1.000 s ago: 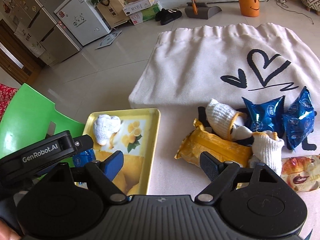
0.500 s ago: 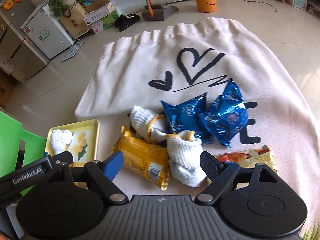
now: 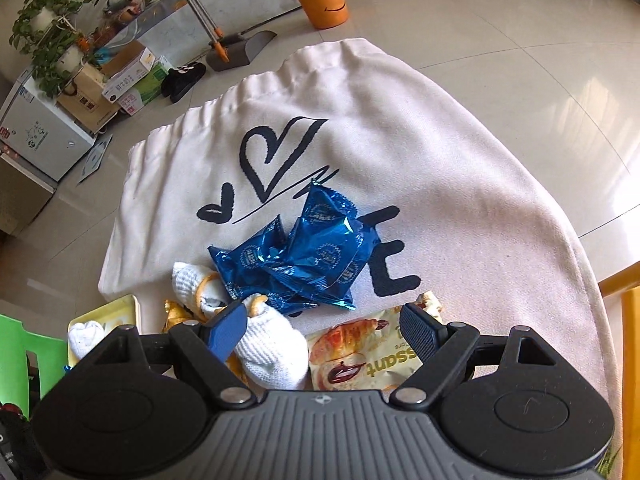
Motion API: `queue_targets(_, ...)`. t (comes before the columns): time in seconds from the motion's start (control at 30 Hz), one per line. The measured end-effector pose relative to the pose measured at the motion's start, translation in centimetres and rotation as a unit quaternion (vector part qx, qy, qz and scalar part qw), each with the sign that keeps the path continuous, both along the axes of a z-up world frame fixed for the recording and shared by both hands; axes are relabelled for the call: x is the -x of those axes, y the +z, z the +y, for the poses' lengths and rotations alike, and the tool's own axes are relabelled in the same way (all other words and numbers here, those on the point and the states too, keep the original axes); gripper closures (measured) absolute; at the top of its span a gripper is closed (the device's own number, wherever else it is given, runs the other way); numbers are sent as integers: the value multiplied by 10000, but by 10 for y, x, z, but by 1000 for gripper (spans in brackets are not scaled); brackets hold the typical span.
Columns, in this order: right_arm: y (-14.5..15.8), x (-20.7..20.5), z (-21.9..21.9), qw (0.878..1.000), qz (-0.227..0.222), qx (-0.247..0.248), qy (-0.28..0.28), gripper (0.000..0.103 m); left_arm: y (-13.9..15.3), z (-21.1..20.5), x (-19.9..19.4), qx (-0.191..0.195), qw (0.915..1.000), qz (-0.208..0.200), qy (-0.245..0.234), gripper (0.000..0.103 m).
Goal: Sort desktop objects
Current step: 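Move both open grippers back over the remaining pile, then close right gripper on another white glove while left gripper approaches yellow wafer packet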
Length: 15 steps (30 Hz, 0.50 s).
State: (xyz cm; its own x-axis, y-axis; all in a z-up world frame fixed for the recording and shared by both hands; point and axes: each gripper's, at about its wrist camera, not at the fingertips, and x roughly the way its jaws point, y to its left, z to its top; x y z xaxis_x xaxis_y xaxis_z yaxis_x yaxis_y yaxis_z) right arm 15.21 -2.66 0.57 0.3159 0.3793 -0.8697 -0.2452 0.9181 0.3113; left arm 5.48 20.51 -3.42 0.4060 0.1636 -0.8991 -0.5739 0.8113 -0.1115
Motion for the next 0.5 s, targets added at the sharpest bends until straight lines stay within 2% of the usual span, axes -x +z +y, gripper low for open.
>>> queue_targets(0.27, -10, -15, -26, 9987, 171, -141, -469, 19, -17, -6, -17, 8, 9997, 81, 209, 1)
queue_targets(0.37, -16, -20, -27, 9982, 252, -198, -515, 19, -25, -2, -24, -18, 9992, 206, 355, 1)
queue_targets(0.5, -23, -26, -26, 9977, 319, -278, -532, 19, -34, 5, -32, 79, 9983, 149, 553, 1)
